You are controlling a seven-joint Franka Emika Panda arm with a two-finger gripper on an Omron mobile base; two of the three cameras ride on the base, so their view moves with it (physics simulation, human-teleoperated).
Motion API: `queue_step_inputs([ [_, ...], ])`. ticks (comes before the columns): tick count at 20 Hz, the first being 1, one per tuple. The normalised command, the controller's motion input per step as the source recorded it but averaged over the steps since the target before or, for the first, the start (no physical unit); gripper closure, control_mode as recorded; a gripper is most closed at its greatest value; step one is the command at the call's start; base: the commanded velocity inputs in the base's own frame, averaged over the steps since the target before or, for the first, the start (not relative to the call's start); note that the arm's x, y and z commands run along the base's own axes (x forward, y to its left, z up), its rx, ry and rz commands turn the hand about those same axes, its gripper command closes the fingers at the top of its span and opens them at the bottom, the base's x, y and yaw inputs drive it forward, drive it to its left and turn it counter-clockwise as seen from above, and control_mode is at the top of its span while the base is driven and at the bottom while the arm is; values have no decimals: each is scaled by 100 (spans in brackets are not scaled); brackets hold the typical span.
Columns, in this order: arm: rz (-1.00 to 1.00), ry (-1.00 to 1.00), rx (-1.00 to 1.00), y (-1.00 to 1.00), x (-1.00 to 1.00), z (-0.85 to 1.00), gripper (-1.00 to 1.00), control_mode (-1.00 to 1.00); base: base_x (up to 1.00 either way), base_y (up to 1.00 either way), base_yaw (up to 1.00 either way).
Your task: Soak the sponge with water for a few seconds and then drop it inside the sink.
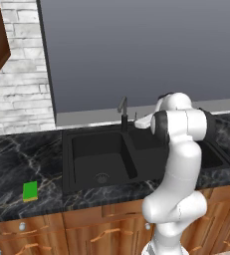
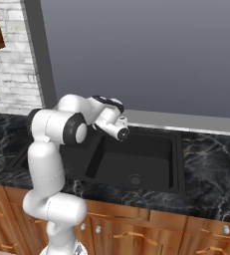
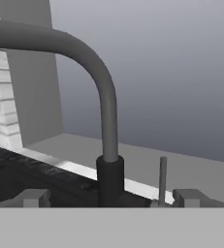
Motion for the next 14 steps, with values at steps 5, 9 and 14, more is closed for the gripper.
queue_step_inputs([
  [5,-2,0,-1,-5,25,0,-100,-100,0,0,0],
  [9,-1,-1,0,-5,21,-1,-100,-100,0,0,0],
  [14,-1,-2,-1,-4,21,-5,-100,-100,0,0,0],
])
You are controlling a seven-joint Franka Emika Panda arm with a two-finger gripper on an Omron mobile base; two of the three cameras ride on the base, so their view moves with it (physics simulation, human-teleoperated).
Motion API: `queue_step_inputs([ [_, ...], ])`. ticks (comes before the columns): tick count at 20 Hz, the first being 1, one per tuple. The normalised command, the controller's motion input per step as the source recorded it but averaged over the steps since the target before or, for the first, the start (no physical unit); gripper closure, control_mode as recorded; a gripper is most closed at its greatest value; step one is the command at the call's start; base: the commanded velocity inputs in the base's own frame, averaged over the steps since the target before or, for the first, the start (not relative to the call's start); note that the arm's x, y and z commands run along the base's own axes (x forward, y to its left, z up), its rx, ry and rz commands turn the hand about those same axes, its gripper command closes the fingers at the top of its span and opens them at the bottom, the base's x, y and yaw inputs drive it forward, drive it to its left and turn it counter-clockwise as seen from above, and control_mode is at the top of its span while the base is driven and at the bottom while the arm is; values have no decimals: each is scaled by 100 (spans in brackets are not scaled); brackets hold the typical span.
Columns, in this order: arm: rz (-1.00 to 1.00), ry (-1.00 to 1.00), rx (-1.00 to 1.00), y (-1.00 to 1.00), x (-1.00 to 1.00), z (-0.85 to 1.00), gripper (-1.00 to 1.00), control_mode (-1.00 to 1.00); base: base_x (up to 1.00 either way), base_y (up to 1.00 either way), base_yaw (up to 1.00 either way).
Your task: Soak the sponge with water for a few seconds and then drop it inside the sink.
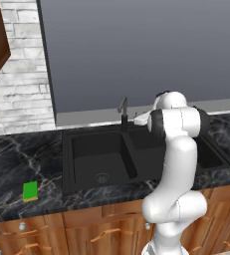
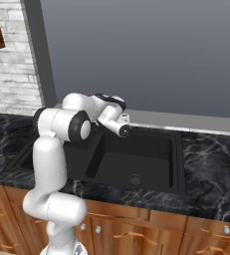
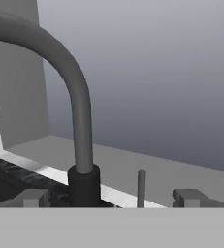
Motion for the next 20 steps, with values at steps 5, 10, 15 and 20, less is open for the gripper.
queue_step_inputs([
  [5,-1,-1,0,-1,15,-14,-100,-100,0,0,0],
  [10,0,0,0,0,10,-21,-100,-100,0,0,0],
  [15,0,0,0,0,17,-18,-100,-100,0,0,0],
  [20,0,0,0,0,22,-15,-100,-100,0,0,0],
])
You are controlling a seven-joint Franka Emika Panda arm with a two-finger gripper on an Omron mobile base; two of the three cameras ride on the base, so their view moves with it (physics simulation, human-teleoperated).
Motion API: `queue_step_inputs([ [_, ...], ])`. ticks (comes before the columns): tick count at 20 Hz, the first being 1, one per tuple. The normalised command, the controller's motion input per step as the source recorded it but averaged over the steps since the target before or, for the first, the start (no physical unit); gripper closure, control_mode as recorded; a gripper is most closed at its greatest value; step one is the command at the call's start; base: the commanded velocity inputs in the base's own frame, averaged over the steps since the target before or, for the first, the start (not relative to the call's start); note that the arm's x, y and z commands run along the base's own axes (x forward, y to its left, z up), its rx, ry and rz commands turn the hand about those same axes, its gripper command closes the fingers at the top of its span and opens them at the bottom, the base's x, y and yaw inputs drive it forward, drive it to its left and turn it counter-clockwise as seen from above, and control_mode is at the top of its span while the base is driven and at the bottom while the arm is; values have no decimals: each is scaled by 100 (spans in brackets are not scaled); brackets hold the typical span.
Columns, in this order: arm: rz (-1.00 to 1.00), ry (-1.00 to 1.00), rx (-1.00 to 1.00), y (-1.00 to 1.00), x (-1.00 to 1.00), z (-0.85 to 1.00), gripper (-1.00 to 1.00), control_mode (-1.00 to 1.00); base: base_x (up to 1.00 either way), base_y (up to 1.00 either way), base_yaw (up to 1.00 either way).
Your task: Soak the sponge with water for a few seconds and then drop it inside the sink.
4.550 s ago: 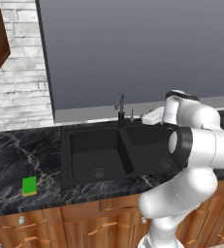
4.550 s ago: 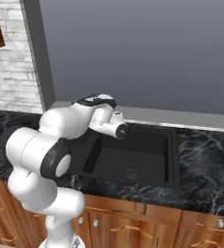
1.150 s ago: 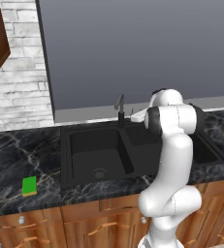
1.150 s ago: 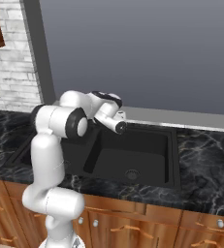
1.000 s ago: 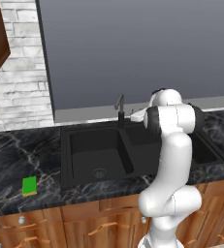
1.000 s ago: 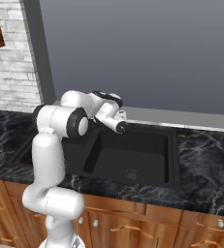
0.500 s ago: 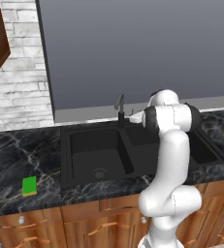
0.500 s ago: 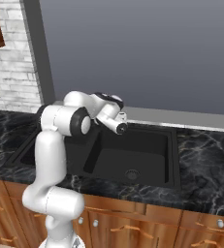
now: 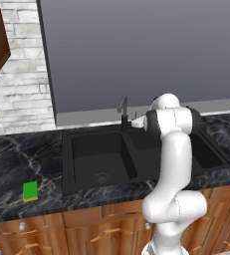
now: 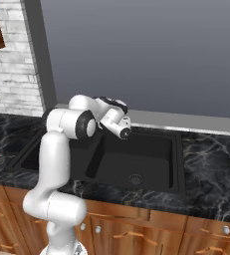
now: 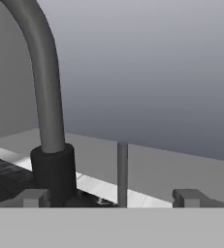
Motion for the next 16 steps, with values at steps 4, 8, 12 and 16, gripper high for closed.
queue_step_inputs([
  [4,0,0,0,0,32,-19,-100,-100,0,0,0],
  [8,0,0,0,0,30,-13,-100,-100,0,0,0],
  [12,0,0,0,0,27,-4,-100,-100,0,0,0],
  [16,0,0,0,0,17,0,-100,-100,0,0,0],
])
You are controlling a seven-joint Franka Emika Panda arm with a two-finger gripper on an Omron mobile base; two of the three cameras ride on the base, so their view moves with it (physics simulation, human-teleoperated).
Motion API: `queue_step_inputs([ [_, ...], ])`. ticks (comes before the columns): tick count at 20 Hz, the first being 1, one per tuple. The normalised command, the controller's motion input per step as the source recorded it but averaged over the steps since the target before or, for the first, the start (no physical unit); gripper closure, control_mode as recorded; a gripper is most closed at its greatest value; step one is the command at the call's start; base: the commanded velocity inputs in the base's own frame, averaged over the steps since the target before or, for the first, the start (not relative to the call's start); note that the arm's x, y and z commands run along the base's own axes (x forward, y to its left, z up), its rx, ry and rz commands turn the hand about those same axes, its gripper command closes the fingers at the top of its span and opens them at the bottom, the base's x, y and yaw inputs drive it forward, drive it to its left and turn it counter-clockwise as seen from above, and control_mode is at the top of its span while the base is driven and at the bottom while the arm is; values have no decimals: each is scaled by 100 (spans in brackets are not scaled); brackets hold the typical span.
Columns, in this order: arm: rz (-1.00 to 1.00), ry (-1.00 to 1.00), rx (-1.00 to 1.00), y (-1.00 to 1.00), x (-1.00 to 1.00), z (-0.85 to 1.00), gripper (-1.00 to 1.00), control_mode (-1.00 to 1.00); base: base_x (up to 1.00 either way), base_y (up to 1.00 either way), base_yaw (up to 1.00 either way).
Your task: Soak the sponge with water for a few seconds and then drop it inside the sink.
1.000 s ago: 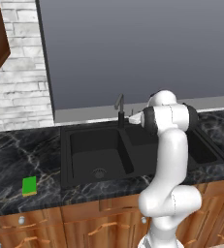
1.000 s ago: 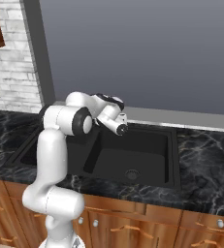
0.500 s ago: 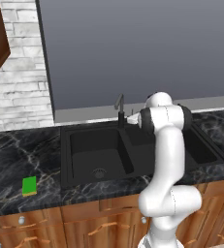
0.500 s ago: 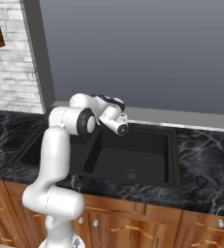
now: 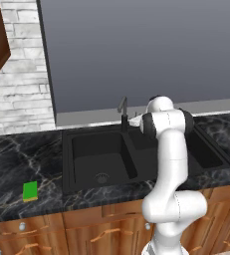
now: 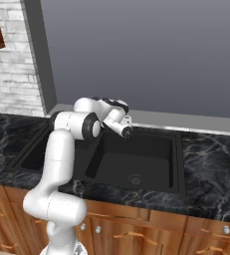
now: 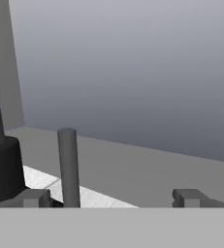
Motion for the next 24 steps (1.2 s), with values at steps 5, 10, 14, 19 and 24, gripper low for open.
queue_step_inputs([
  [5,-2,0,0,-3,10,0,-100,-100,0,0,0],
  [10,-5,0,0,-16,14,0,-100,-100,0,0,0],
  [14,-8,0,0,-21,19,-1,-100,-100,0,0,0],
  [19,-10,0,0,-25,13,0,-100,-100,0,0,0],
  [24,-6,1,0,-29,2,0,-100,-100,0,0,0],
])
